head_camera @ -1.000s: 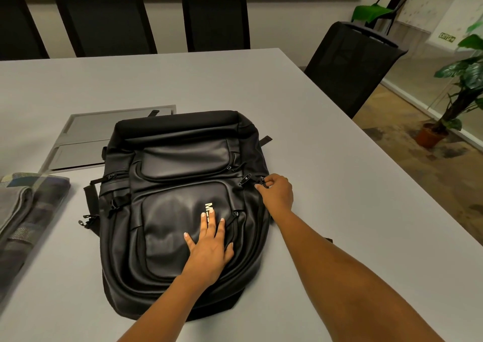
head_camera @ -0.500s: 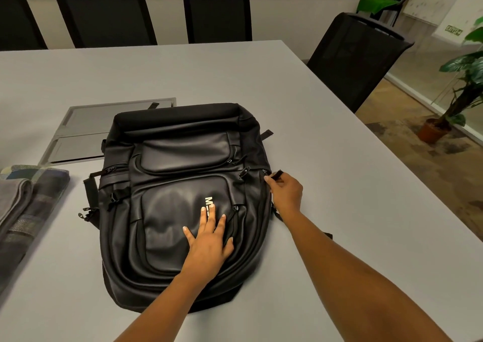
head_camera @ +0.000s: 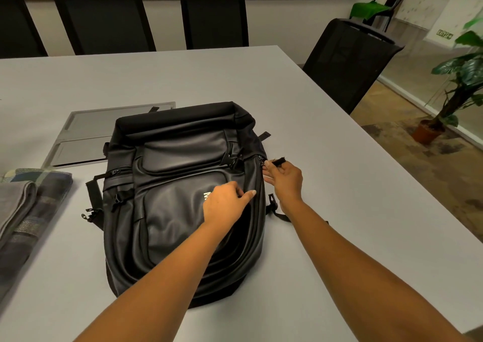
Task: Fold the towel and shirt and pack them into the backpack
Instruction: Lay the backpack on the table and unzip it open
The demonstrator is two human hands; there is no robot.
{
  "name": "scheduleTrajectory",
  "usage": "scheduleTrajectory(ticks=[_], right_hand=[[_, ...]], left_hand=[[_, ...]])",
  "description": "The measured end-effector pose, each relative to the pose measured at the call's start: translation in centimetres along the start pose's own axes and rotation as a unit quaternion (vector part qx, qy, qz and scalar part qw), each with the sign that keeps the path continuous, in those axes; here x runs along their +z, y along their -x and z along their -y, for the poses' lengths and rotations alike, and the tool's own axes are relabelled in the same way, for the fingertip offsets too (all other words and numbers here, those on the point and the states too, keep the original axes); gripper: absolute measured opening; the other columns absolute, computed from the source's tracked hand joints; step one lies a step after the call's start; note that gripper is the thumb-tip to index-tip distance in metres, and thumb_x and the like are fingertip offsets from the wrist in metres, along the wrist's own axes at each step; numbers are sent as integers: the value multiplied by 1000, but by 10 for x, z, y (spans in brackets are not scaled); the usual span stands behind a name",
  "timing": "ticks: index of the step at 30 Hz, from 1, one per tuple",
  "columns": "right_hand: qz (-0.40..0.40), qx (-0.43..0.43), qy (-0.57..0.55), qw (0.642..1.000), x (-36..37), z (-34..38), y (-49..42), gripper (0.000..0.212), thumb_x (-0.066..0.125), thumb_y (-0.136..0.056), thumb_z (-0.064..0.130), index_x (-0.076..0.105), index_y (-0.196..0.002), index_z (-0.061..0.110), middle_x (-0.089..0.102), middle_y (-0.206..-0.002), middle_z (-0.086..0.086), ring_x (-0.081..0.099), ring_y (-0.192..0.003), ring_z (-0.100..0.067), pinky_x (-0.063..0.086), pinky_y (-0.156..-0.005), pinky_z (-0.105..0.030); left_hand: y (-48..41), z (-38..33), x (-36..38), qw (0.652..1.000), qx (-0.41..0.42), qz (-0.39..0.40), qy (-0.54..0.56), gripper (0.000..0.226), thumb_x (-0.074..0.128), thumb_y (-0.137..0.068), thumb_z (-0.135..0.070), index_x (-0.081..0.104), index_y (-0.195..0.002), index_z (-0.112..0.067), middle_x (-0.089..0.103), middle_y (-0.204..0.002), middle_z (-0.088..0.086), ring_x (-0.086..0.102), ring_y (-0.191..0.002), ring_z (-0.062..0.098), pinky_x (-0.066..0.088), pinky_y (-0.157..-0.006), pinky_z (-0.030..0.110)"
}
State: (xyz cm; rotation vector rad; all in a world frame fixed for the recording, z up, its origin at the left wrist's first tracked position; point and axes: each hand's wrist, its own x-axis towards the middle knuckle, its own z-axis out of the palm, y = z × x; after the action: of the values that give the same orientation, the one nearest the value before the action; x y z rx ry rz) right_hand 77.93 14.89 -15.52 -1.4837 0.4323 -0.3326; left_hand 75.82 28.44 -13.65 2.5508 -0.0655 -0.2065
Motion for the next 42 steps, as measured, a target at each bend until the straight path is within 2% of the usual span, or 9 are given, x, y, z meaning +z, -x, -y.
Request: scheduleTrajectory(ticks=[5, 7, 11, 15, 23, 28, 31, 36, 42], right_hand=[[17, -10, 39, 999, -3, -1, 5, 5, 62, -89, 13, 64, -89, 9, 68, -86, -7, 65, -76, -9, 56, -70, -19], [13, -30, 114, 993, -5, -4, 8, 14, 63, -89, 18, 67, -93, 6, 67, -86, -6, 63, -77, -14, 55, -74, -24], [22, -68, 199, 977, -10, -9, 20, 19, 64, -88, 23, 70, -96, 7, 63, -84, 1, 57, -78, -10, 42, -62, -5], [64, -55, 228, 970, -17, -28, 43, 16, 68, -84, 23, 72, -94, 11, 68, -86, 1, 63, -82, -15, 51, -74, -22], [129, -52, 204, 969, -36, -49, 89, 14, 69, -83, 18, 72, -94, 11, 68, -89, 2, 62, -83, -6, 48, -71, -10], [177, -18, 238, 955, -58, -51, 100, 8, 72, -80, 26, 72, -88, 26, 70, -85, 5, 65, -76, -21, 48, -65, -18], [157, -25, 228, 961, -60, -48, 104, 5, 72, -80, 22, 71, -85, 25, 68, -77, 11, 64, -75, -5, 49, -67, -15], [119, -25, 212, 970, -57, -49, 116, 5, 73, -80, 19, 71, -84, 20, 67, -77, 10, 62, -74, 1, 47, -65, -9], [108, -26, 246, 963, -51, -43, 128, 16, 73, -80, 21, 73, -93, 12, 67, -81, 5, 60, -76, -2, 44, -64, -6]], left_hand=[[-21, -2, 2, 998, -38, 43, 24, 19, 65, -87, -29, 69, -90, -11, 65, -89, 7, 62, -86, 24, 43, -66, 27], [-26, 2, 4, 996, -46, 44, 60, 14, 66, -86, -23, 69, -85, -9, 65, -84, 8, 63, -84, 24, 45, -68, 27], [-27, 9, 9, 983, -72, 30, 165, 11, 66, -86, -17, 67, -80, -8, 59, -65, 3, 60, -64, 16, 52, -66, 28], [-29, 7, 9, 973, -84, 17, 213, 12, 65, -87, -16, 67, -83, -4, 55, -58, 1, 51, -49, 8, 46, -51, 18], [-26, 7, 13, 971, -83, 0, 223, 11, 65, -87, -16, 67, -82, -6, 58, -66, 5, 52, -52, 10, 47, -54, 19], [-18, 12, 9, 967, -92, 20, 238, 15, 66, -86, -11, 63, -72, -8, 58, -65, 0, 53, -53, 6, 44, -46, 12], [0, 18, 5, 971, -98, 68, 207, 20, 70, -83, -20, 61, -69, -8, 60, -62, 3, 52, -49, 7, 42, -41, 12], [42, 26, 15, 994, -70, 81, 39, 37, 73, -75, -43, 66, -74, -6, 65, -67, 5, 63, -63, 17, 55, -65, 29], [53, 18, 15, 998, 9, 64, 2, 21, 63, -88, -26, 71, -86, -7, 63, -71, 5, 59, -65, 17, 48, -61, 23]])
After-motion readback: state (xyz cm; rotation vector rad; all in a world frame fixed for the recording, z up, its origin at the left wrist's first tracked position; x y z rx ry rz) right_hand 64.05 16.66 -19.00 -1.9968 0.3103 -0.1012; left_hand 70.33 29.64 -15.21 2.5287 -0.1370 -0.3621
